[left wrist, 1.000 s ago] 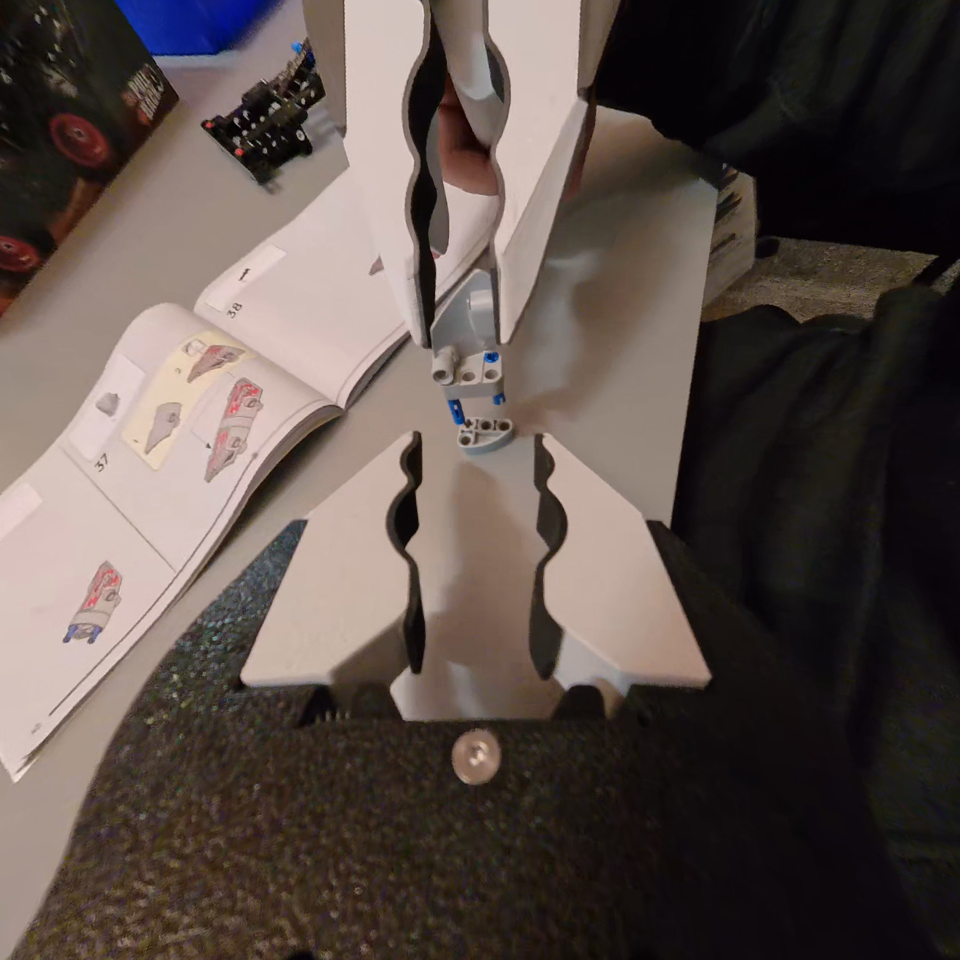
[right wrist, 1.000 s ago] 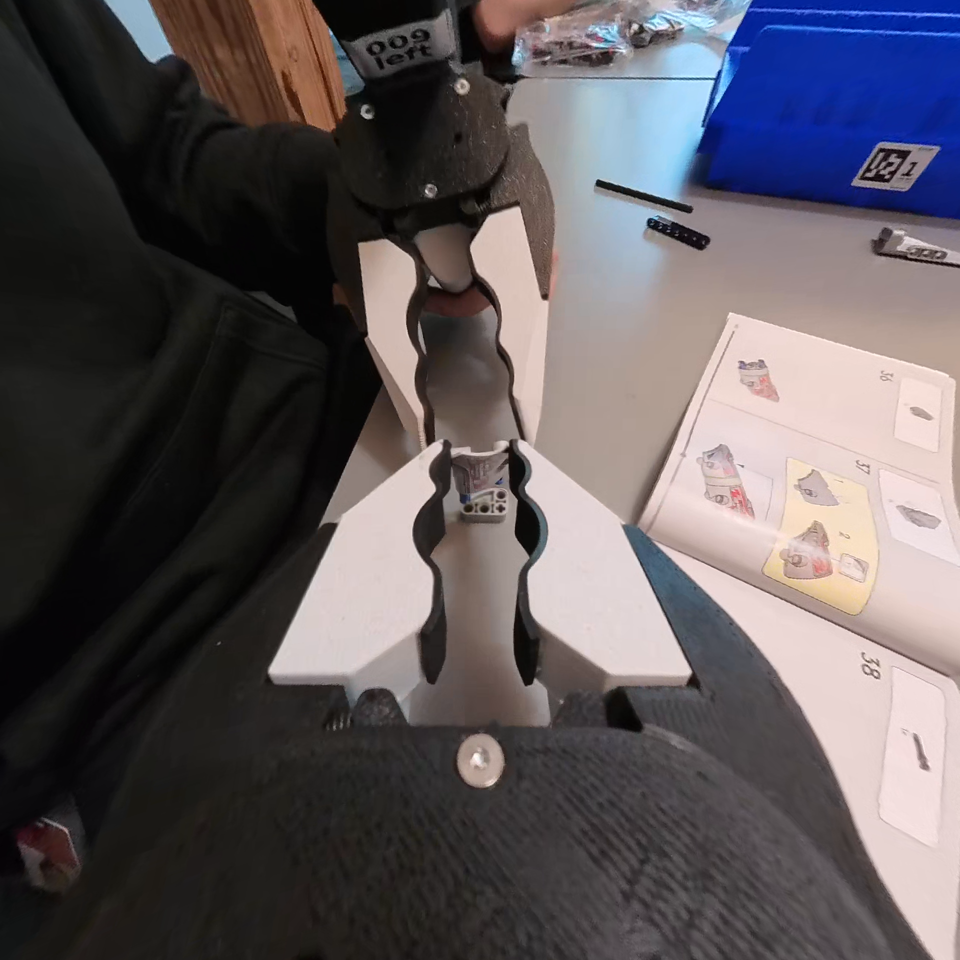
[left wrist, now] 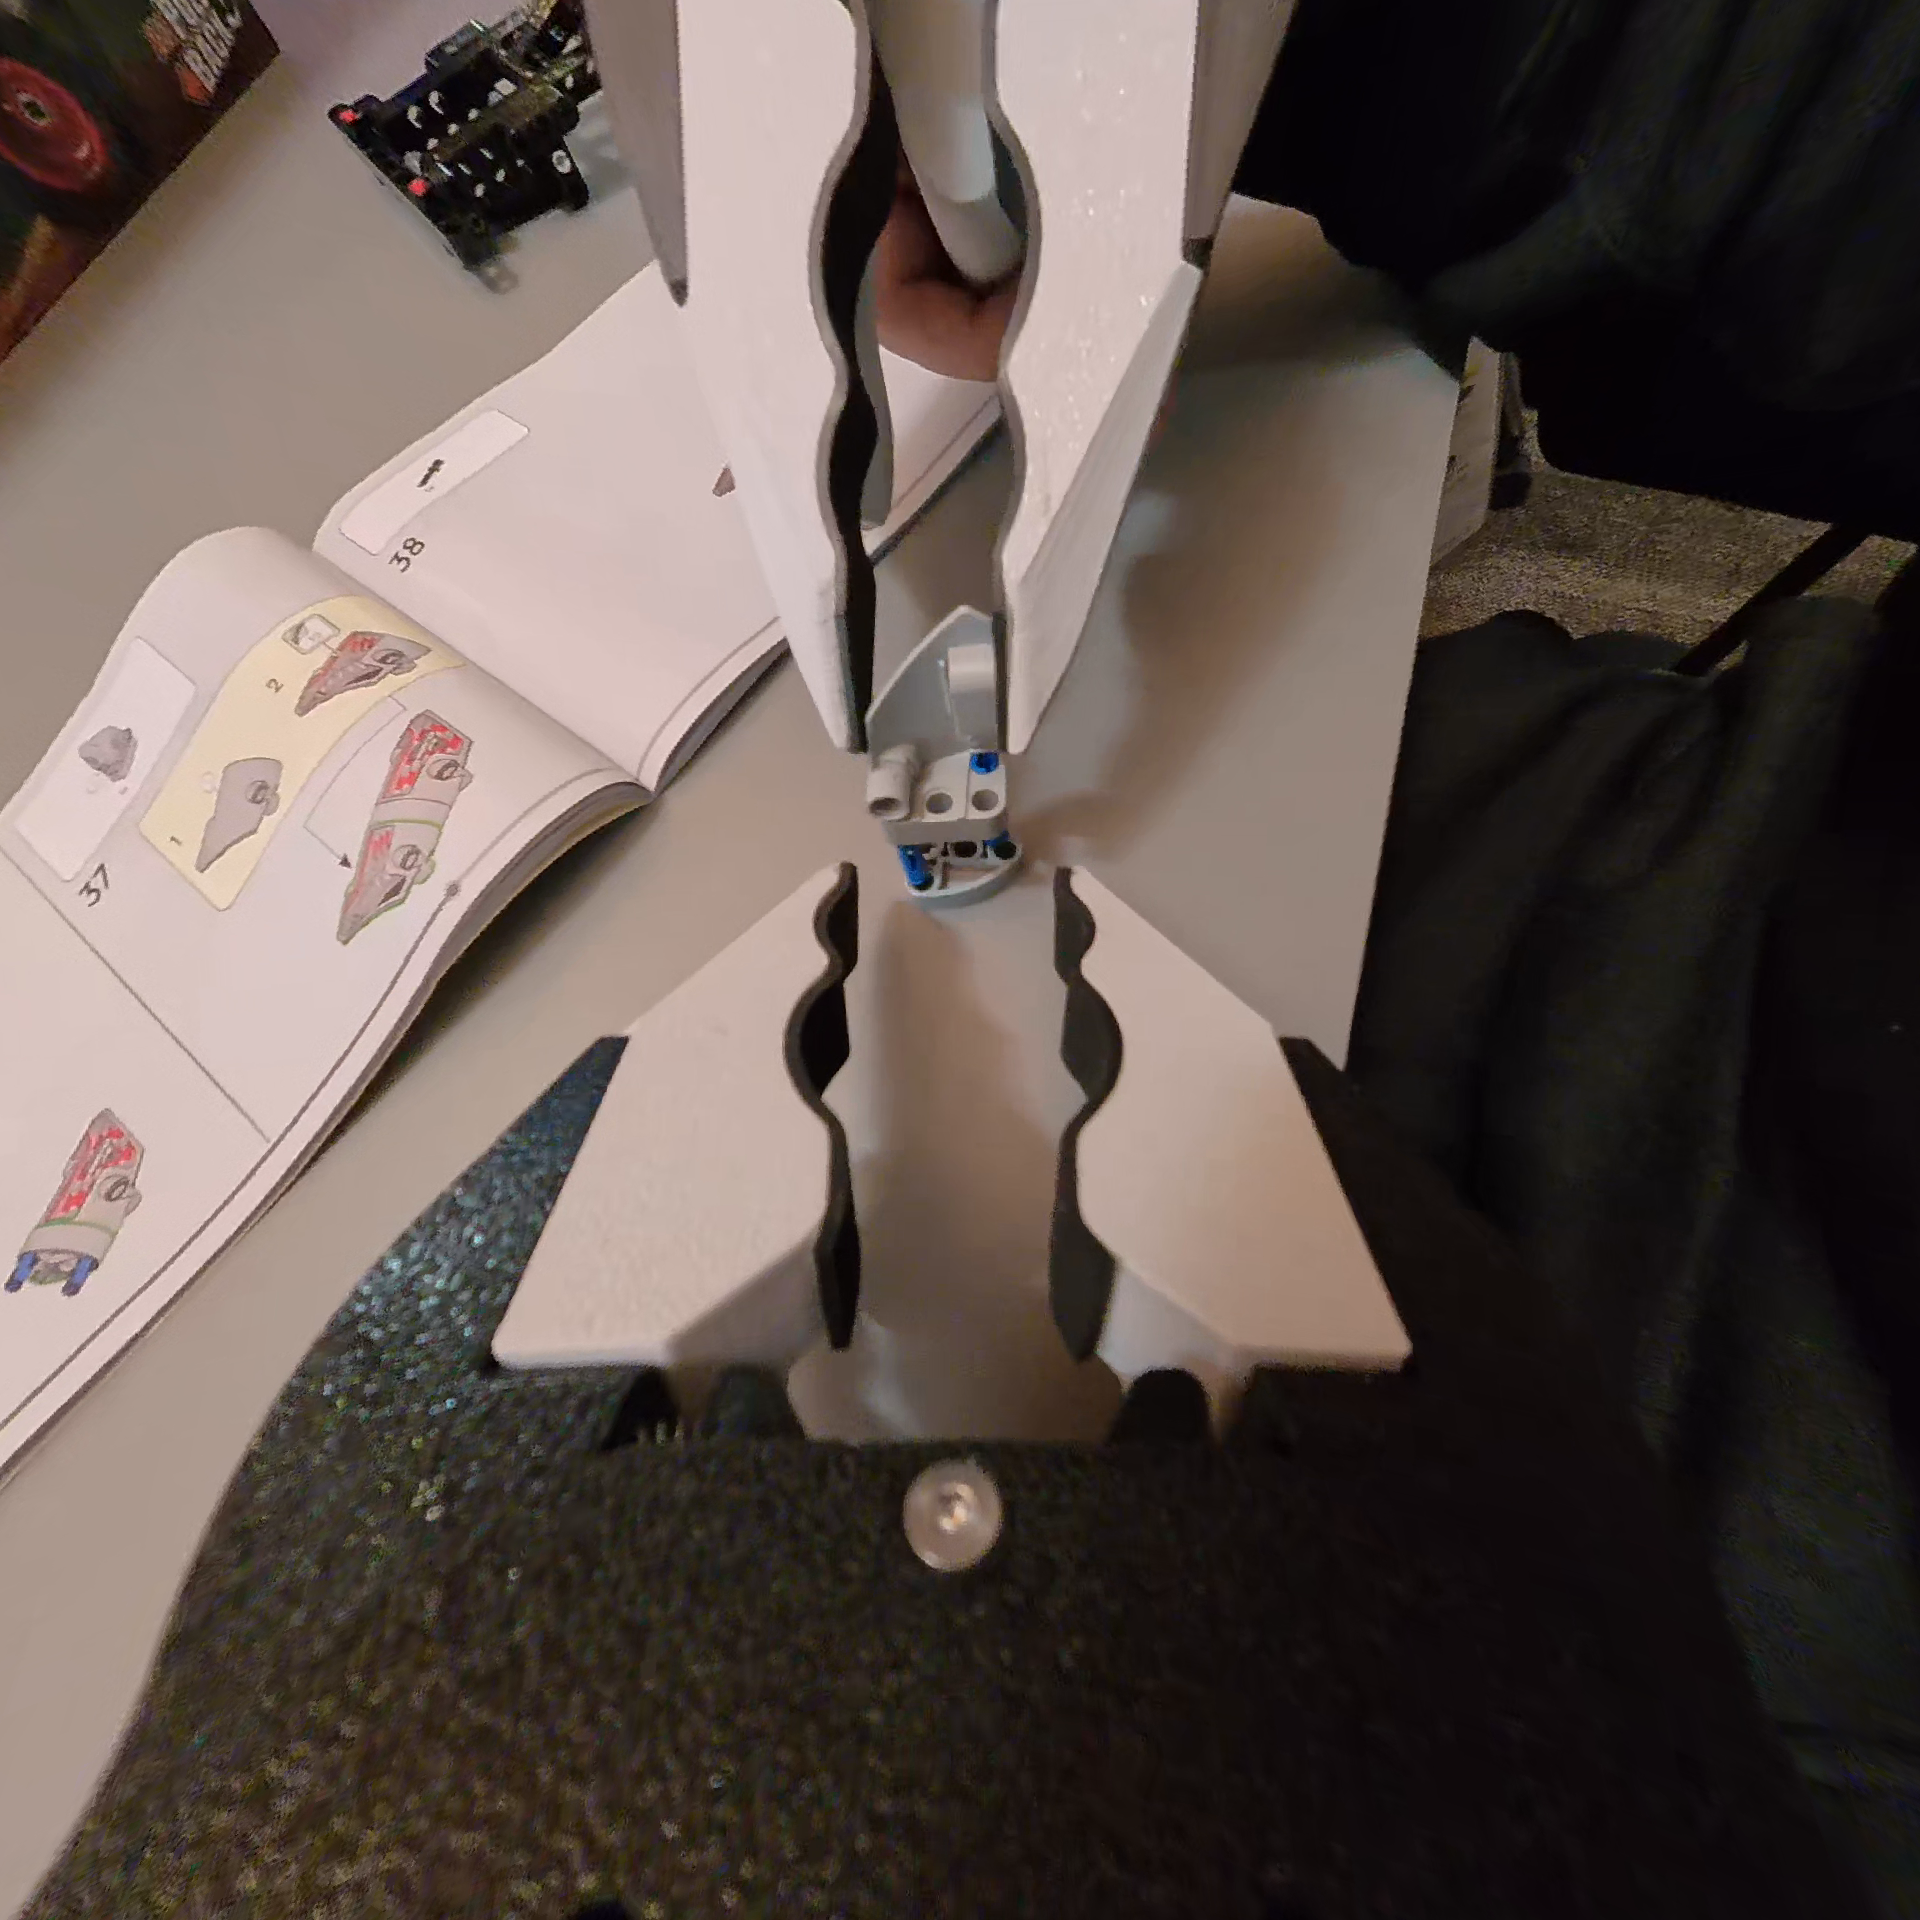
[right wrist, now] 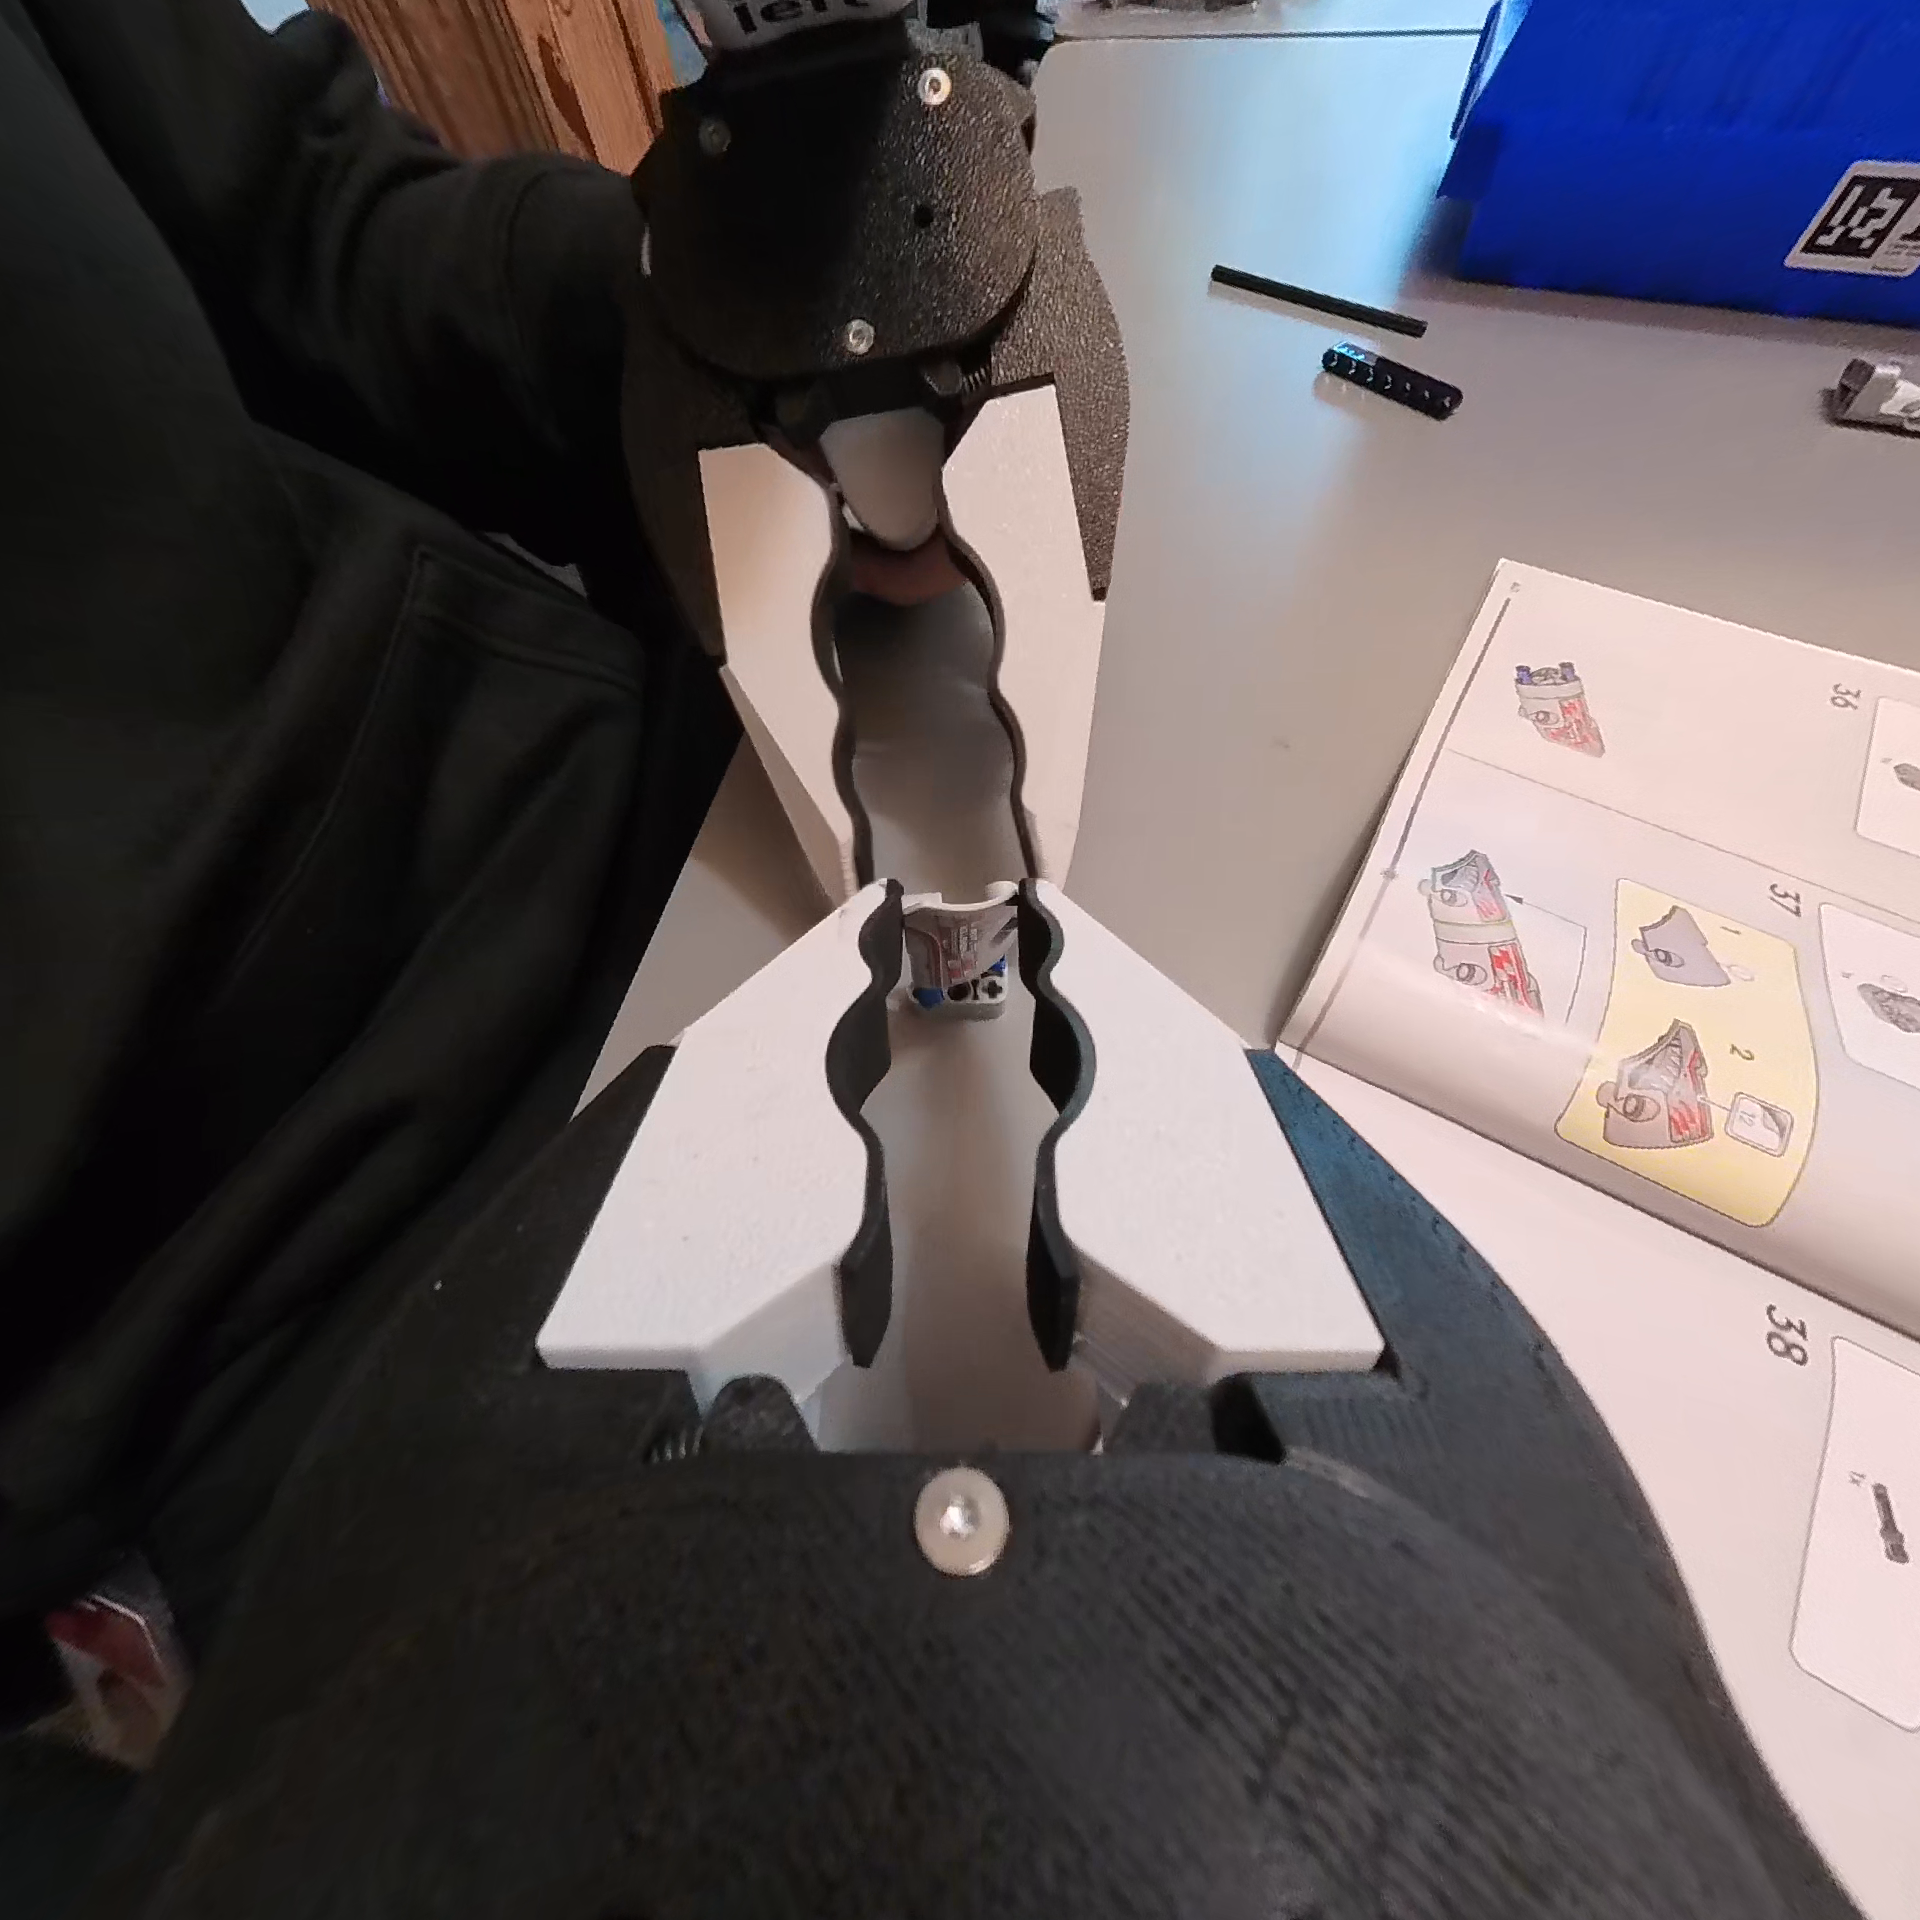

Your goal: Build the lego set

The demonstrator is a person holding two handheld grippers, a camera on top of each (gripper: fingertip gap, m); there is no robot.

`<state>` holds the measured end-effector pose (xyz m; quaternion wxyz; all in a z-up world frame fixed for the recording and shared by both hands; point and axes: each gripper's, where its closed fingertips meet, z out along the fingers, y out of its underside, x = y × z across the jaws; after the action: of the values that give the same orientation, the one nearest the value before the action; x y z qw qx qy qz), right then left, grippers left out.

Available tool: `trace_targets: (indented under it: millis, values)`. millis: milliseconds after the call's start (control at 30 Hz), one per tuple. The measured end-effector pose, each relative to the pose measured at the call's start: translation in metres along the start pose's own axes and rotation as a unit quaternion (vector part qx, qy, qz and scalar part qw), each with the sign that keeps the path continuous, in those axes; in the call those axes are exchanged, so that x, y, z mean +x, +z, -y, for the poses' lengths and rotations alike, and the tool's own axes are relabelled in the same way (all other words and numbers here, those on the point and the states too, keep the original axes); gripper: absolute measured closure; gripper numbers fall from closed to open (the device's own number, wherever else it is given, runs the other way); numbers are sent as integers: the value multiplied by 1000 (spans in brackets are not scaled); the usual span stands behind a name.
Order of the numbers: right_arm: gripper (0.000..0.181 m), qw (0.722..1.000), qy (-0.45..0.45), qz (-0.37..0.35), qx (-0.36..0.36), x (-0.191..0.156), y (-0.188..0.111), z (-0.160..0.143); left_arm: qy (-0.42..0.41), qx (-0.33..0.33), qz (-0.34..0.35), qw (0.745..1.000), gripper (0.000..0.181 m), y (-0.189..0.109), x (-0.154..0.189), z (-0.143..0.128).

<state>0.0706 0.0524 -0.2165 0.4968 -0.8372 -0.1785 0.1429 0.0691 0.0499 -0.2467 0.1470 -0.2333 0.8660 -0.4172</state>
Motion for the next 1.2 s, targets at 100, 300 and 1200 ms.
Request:
trace_targets:
  millis: [100,300,1200]
  values:
    - [162,1000,-1,3,-2,-1,2,1,-19,11,-2,1000,153,-3,-2,3]
    - [162,1000,7,8,24,-2,2,2,-48,18,-6,999,153,-8,-5,3]
    - [161,999,31,-4,21,-2,7,3,-24,-25,31,999,159,5,-3,5]
